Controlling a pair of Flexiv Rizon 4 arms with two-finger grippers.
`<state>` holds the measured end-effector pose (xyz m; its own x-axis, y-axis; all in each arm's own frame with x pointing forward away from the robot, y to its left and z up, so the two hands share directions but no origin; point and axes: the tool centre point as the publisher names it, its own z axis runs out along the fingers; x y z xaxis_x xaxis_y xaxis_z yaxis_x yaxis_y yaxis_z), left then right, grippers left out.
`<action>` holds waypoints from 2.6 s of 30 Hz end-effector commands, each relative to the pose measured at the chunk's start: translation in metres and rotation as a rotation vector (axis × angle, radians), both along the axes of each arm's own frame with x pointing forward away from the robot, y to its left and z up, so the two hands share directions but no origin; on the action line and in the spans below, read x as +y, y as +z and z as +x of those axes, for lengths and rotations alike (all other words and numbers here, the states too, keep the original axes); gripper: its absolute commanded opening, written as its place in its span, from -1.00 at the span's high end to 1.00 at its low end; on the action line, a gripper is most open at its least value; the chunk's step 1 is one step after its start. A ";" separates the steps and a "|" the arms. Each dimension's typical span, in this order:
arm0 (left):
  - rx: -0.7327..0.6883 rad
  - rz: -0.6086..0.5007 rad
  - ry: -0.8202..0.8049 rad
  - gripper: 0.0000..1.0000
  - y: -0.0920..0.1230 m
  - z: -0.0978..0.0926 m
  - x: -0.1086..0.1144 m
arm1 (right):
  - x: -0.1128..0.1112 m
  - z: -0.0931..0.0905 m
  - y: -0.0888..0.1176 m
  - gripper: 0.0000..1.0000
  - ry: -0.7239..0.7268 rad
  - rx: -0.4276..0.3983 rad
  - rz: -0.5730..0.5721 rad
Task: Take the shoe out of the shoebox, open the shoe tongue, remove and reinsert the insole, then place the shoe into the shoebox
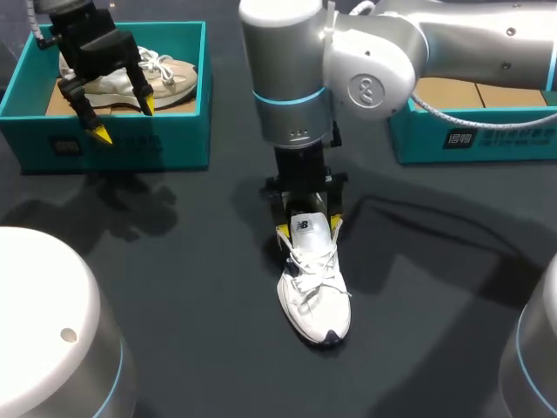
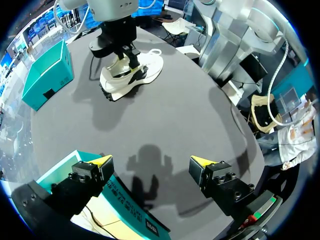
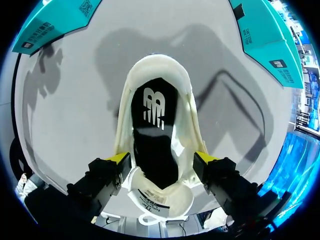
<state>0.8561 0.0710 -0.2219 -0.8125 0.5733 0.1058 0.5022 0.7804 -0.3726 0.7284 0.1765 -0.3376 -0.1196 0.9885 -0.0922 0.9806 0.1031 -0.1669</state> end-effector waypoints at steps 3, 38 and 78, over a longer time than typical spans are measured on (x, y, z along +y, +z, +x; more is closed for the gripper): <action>-0.001 0.001 -0.001 -1.00 0.000 0.000 0.001 | -0.002 -0.005 0.005 -1.00 -0.001 -0.008 0.002; -0.001 0.001 -0.001 -1.00 0.000 0.000 0.001 | -0.015 -0.072 0.034 -1.00 -0.048 -0.113 0.046; -0.001 0.001 -0.001 -1.00 0.000 0.000 0.001 | -0.013 -0.013 -0.012 0.46 0.177 -0.139 0.251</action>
